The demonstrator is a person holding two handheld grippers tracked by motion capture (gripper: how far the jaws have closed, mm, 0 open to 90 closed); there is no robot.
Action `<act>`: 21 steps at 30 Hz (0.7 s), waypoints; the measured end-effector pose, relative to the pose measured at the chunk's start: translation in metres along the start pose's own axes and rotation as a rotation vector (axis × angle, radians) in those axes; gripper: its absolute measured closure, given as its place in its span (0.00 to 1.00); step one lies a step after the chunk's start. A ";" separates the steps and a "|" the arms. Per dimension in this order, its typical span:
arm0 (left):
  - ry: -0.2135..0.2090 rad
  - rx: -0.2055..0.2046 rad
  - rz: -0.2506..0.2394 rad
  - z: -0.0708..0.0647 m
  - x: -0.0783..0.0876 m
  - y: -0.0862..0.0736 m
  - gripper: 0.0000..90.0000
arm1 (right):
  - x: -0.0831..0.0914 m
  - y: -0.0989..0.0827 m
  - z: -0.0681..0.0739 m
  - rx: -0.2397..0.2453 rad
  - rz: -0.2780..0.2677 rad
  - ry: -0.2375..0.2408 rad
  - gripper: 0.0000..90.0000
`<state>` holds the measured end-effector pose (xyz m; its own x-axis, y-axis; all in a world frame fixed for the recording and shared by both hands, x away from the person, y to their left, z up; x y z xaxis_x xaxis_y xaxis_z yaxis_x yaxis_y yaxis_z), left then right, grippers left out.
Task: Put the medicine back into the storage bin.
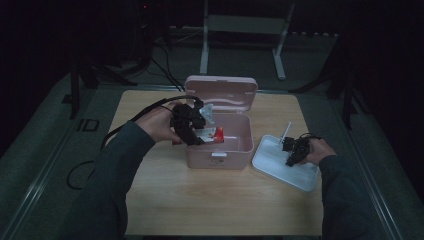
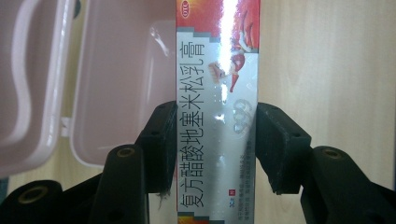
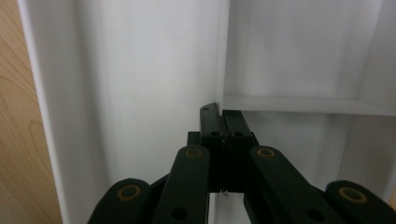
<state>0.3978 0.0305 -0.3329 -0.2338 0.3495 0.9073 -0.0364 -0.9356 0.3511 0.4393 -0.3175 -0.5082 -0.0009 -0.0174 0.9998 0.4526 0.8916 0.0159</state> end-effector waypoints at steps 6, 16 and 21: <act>-0.015 -0.001 -0.004 0.006 -0.007 0.010 0.57 | 0.000 0.000 0.000 0.001 -0.002 0.000 0.99; -0.045 -0.011 -0.015 0.010 -0.024 0.019 0.57 | 0.000 0.000 0.000 0.002 -0.001 0.003 0.99; -0.048 -0.017 -0.003 0.010 -0.033 0.021 0.57 | 0.000 0.000 0.000 0.002 -0.001 0.001 0.99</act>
Point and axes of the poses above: each handheld gripper's, and its own axes: x roughly backward along the jaws, y roughly out of its top, z roughly to its left, the point moved 6 cm from there along -x, roughly forward along the jaws, and after that the axes turned 1 degree about -x, right-handed, at the moved point
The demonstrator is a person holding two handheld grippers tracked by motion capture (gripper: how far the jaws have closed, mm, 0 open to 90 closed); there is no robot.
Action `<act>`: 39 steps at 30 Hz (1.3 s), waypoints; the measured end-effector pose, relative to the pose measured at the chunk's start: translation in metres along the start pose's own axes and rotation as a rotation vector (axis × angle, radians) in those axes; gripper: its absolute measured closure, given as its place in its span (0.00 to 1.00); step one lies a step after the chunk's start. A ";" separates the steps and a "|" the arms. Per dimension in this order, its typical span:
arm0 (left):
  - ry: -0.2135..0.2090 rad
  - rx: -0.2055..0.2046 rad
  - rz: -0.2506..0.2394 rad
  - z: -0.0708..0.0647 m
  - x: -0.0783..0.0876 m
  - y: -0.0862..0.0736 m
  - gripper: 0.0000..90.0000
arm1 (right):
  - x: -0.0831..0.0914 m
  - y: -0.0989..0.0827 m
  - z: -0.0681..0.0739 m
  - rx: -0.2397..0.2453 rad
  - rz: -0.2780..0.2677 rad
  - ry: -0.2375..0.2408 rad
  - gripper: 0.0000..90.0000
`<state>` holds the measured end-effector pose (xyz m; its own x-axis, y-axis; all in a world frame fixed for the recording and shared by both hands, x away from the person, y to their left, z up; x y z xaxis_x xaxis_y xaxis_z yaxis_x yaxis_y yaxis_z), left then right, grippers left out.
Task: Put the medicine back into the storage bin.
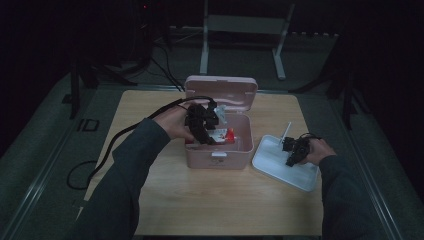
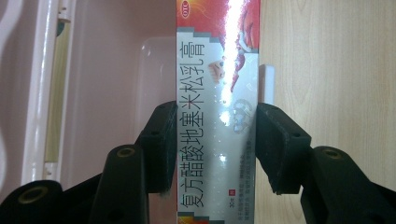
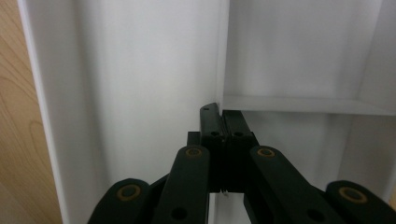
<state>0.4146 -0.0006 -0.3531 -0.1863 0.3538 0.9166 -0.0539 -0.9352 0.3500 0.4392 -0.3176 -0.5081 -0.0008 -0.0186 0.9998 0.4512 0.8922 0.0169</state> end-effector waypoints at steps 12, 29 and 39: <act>-0.002 -0.010 0.002 0.001 -0.009 0.011 0.57 | 0.000 0.000 0.000 0.000 -0.001 0.000 0.99; -0.013 -0.032 0.024 0.002 -0.022 0.018 0.57 | 0.000 0.000 0.000 -0.001 -0.001 0.002 0.99; -0.039 -0.045 0.033 0.001 -0.028 0.018 0.57 | 0.000 0.000 0.000 0.000 -0.001 0.003 0.99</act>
Point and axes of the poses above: each handheld gripper's, and its own axes: x roughly backward along the jaws, y roughly out of its top, z roughly to its left, the point moved 6 cm from there along -x, roughly forward along the jaws, and after that the axes turned 1 degree about -x, right-handed, at the moved point
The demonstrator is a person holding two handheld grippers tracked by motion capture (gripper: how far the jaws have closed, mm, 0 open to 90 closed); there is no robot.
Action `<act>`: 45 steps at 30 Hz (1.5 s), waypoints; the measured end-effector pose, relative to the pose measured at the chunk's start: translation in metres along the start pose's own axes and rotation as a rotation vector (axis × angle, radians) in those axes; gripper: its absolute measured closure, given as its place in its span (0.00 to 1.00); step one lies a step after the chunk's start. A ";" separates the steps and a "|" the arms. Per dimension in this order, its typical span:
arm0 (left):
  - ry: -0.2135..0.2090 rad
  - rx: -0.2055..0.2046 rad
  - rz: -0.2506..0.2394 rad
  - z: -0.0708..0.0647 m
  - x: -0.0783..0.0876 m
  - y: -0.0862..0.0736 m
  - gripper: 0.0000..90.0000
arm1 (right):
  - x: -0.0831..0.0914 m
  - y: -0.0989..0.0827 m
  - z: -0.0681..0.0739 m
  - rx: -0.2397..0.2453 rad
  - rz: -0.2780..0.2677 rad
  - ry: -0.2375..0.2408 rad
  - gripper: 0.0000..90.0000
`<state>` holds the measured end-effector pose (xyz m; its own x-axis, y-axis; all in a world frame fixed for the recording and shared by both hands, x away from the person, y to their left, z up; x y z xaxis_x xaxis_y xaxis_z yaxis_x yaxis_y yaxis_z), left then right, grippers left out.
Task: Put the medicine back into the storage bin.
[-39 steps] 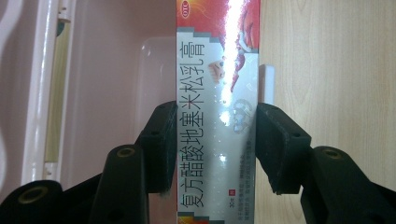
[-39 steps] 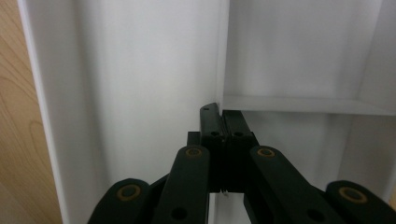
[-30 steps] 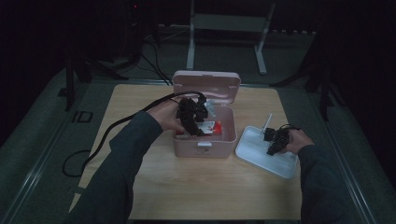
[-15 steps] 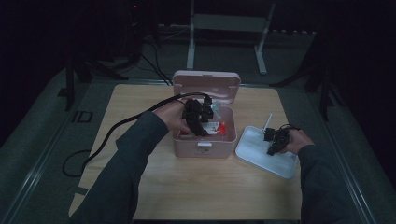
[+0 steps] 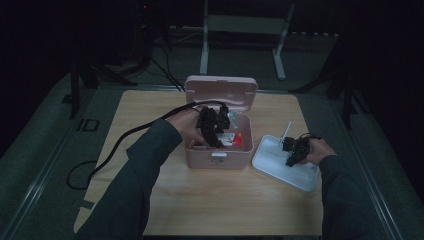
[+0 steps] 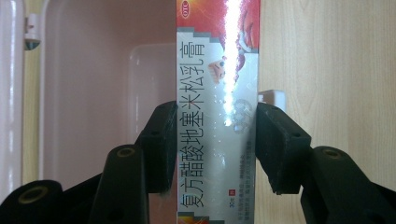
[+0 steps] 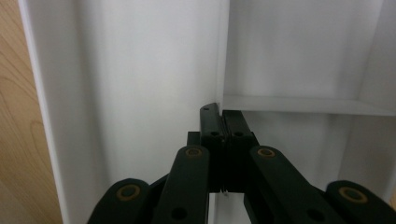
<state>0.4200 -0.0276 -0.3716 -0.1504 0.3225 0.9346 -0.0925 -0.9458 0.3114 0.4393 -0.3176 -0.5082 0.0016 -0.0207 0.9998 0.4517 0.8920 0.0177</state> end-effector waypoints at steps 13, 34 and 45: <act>-0.016 -0.004 0.024 0.002 -0.007 -0.001 0.57 | 0.000 0.000 0.000 0.001 0.003 0.001 0.99; -0.029 -0.007 0.042 0.001 -0.014 -0.001 0.57 | 0.000 0.000 0.000 0.002 0.006 0.000 0.99; -0.043 0.013 0.041 0.001 -0.016 0.001 0.56 | 0.000 0.000 0.001 0.002 0.003 0.002 0.99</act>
Point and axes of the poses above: each handheld gripper's, and its own axes: x roughly backward along the jaws, y roughly out of its top, z roughly to its left, the point moved 6 cm from there along -x, roughly forward along the jaws, and after that the axes turned 1 degree about -x, right-handed, at the moved point
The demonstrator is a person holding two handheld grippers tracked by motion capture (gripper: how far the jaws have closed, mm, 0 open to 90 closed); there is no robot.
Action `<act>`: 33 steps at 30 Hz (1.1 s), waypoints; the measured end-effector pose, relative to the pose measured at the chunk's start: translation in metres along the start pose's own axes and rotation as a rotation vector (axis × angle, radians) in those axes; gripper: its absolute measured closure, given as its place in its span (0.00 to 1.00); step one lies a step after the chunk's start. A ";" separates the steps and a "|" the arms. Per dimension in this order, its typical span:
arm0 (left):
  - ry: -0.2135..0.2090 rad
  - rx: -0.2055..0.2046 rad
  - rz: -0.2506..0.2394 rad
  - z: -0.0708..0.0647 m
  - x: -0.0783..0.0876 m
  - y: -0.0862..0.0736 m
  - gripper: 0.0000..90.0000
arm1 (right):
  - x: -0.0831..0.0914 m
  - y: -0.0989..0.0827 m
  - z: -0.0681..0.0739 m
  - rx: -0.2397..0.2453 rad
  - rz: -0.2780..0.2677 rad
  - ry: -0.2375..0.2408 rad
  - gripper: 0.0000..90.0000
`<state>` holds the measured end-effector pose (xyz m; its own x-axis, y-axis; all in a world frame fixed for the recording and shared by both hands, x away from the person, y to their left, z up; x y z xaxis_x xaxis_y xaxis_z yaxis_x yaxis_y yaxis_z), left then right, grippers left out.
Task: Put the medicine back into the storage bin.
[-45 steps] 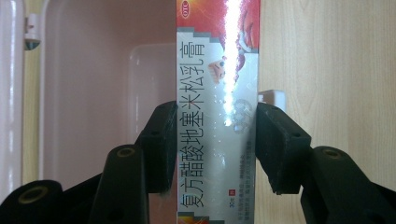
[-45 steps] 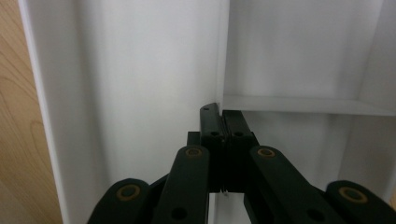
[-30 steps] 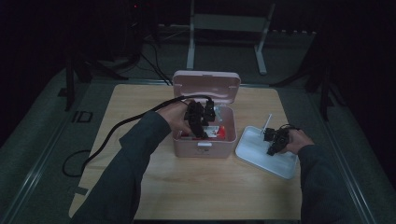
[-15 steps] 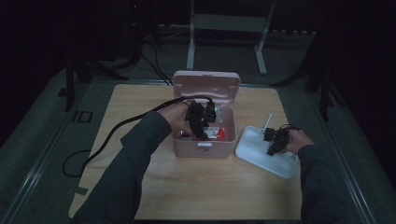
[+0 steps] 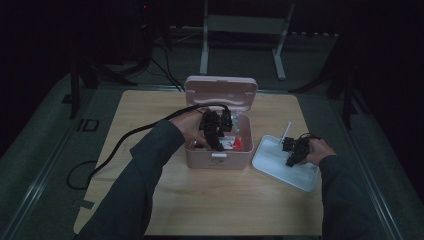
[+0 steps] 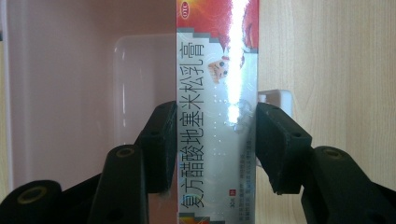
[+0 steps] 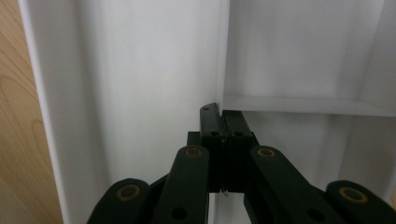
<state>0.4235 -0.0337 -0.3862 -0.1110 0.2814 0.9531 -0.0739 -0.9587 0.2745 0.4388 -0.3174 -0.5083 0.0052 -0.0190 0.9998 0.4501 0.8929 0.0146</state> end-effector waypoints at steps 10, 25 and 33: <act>-0.010 0.013 -0.006 0.000 -0.003 0.002 0.55 | 0.000 0.000 0.000 0.000 0.000 0.000 0.99; 0.008 0.033 -0.035 0.003 0.004 0.002 0.43 | 0.000 0.000 0.000 0.000 0.000 0.001 0.99; 0.015 0.038 -0.043 0.002 0.007 0.001 0.49 | 0.000 0.000 0.000 -0.001 -0.001 0.000 0.99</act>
<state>0.4245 -0.0328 -0.3790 -0.1235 0.3225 0.9385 -0.0415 -0.9466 0.3198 0.4384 -0.3175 -0.5082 0.0054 -0.0197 0.9998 0.4508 0.8925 0.0151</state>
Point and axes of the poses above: each handheld gripper's, and its own axes: x roughly backward along the jaws, y roughly out of its top, z roughly to its left, the point moved 6 cm from there along -x, roughly forward along the jaws, and after that the axes turned 1 degree about -x, right-handed, at the moved point
